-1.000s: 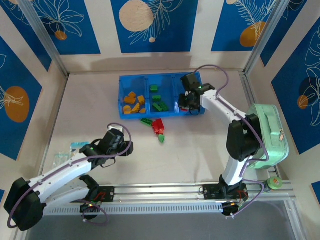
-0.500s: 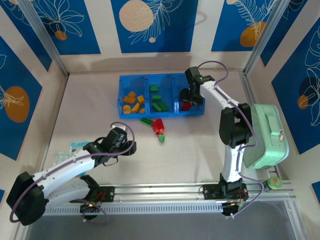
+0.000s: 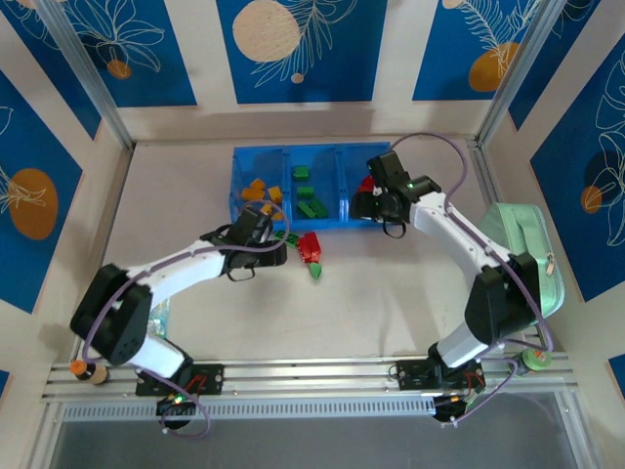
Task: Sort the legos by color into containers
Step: Move the lego to the center of the table.
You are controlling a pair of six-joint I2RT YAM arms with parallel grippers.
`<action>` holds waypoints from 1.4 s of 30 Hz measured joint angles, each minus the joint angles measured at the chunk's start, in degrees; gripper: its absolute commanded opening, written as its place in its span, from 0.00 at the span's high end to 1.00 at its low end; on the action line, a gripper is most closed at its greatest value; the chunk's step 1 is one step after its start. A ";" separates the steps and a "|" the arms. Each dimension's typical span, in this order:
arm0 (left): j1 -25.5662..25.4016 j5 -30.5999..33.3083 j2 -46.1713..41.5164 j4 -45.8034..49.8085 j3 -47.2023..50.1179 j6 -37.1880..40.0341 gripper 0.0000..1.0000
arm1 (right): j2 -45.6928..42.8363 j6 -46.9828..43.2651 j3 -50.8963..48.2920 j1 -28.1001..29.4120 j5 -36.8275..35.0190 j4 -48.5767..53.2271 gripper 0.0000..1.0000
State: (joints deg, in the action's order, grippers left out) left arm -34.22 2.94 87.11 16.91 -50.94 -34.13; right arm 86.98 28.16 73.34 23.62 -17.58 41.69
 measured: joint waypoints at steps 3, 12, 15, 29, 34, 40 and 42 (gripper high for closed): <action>0.90 -1.42 4.15 -0.87 -2.32 0.15 0.29 | -4.24 0.61 -4.74 0.00 0.11 -1.05 0.32; 5.01 -3.56 13.20 -1.64 -10.80 1.62 0.30 | -12.33 3.43 -17.29 0.13 1.27 -3.87 0.35; 5.33 -4.07 15.85 -1.62 -13.31 1.95 0.31 | -14.25 4.48 -20.79 0.39 1.55 -4.55 0.36; 5.33 -4.57 20.24 -2.05 -15.34 2.99 0.42 | -22.12 6.99 -26.27 0.39 1.55 -4.85 0.37; 4.66 -4.33 18.34 -4.74 -12.09 2.60 0.43 | -22.27 7.50 -26.29 0.39 1.55 -4.92 0.37; 2.95 -2.03 12.22 -5.11 -4.87 1.60 0.43 | -22.53 7.54 -26.29 0.44 1.55 -4.90 0.37; 2.60 -1.20 9.40 -4.17 -2.23 1.42 0.43 | -22.95 7.78 -26.29 0.48 1.55 -4.90 0.37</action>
State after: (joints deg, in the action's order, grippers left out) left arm -31.62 1.74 96.51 12.73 -53.17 -32.71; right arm 64.03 35.94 47.05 24.10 -16.03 36.80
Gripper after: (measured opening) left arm 0.570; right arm 0.632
